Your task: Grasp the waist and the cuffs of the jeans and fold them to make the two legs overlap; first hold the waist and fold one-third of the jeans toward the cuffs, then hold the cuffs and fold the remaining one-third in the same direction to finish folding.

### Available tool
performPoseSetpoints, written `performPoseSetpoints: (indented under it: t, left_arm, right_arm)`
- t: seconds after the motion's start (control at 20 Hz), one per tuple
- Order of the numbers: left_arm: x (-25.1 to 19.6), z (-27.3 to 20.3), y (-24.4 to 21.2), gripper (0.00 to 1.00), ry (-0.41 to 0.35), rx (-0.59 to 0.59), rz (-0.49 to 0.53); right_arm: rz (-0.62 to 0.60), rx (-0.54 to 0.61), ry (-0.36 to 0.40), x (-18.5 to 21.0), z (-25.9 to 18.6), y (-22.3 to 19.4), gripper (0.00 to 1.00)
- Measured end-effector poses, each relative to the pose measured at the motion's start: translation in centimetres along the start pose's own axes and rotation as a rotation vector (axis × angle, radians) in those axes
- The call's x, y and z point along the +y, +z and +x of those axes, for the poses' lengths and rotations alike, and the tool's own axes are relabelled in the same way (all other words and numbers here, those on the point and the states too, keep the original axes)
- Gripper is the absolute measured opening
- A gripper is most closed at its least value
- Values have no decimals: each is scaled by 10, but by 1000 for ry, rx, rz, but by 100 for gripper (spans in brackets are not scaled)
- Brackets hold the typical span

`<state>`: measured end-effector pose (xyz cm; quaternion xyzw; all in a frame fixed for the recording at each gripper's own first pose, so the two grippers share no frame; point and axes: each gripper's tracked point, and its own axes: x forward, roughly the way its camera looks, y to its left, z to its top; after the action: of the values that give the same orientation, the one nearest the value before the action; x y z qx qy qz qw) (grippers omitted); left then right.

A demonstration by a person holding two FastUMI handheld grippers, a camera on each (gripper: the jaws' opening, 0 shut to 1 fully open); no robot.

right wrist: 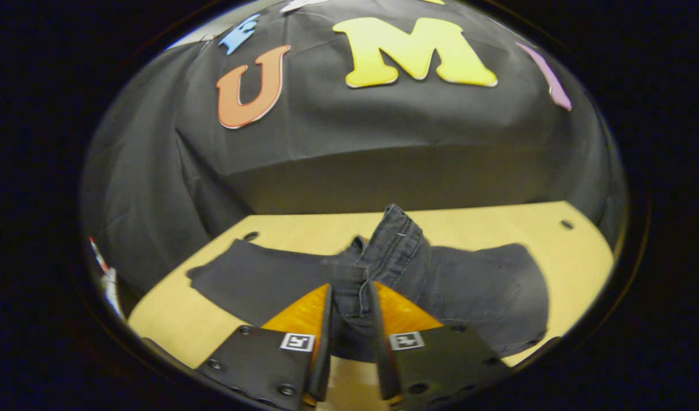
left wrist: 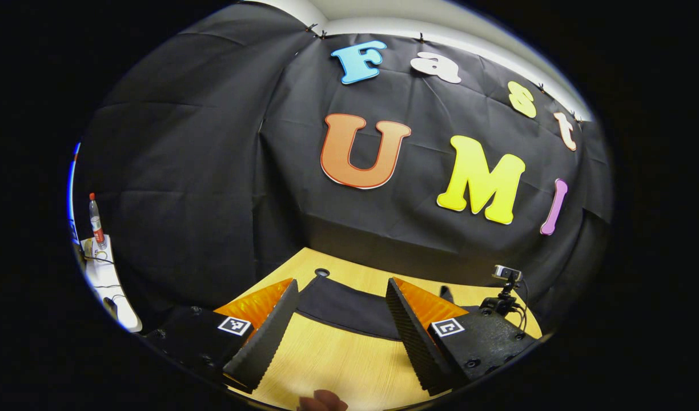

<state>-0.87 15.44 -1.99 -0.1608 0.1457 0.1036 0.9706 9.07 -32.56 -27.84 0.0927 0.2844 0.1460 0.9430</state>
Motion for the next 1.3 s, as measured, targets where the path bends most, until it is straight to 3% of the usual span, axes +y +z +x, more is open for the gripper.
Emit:
performPoseSetpoints:
  t: [0.1, 0.15, 0.2, 0.35, 0.55, 0.85, 0.9, 1.0, 1.05, 1.1, 1.3]
  left_arm:
    - [1, 1, -2, 99, -4, 5, -16]
    - [3, 2, -4, 99, -4, 7, -23]
    - [3, 4, -6, 99, -5, 13, -32]
    - [5, 13, -18, 99, -11, 32, -74]
    - [11, 41, -50, 99, -20, 112, -198]
    - [30, 107, -119, 99, 4, 314, -626]
    - [33, 118, -128, 99, 7, 343, -692]
    - [43, 140, -142, 99, 23, 397, -818]
    - [47, 150, -149, 99, 42, 419, -866]
    - [48, 163, -160, 99, 55, 441, -927]
    - [62, 190, -183, 100, 151, 476, -1094]
  right_arm:
    - [-31, -24, -20, 4, -4, 1, 76]
    - [-34, -37, -11, 8, -5, 4, 82]
    - [-40, -41, -4, 12, -9, 7, 96]
    - [-73, -70, 7, 17, -19, 25, 91]
    - [-110, -160, 14, 17, -43, 72, 94]
    - [-129, -353, -11, -6, -111, 164, 90]
    - [-135, -386, -30, -16, -125, 179, 93]
    - [-137, -446, -76, -39, -151, 206, 90]
    - [-129, -474, -102, -53, -164, 219, 96]
    - [-118, -500, -130, -67, -175, 232, 90]
    - [-103, -568, -254, -123, -221, 261, 90]
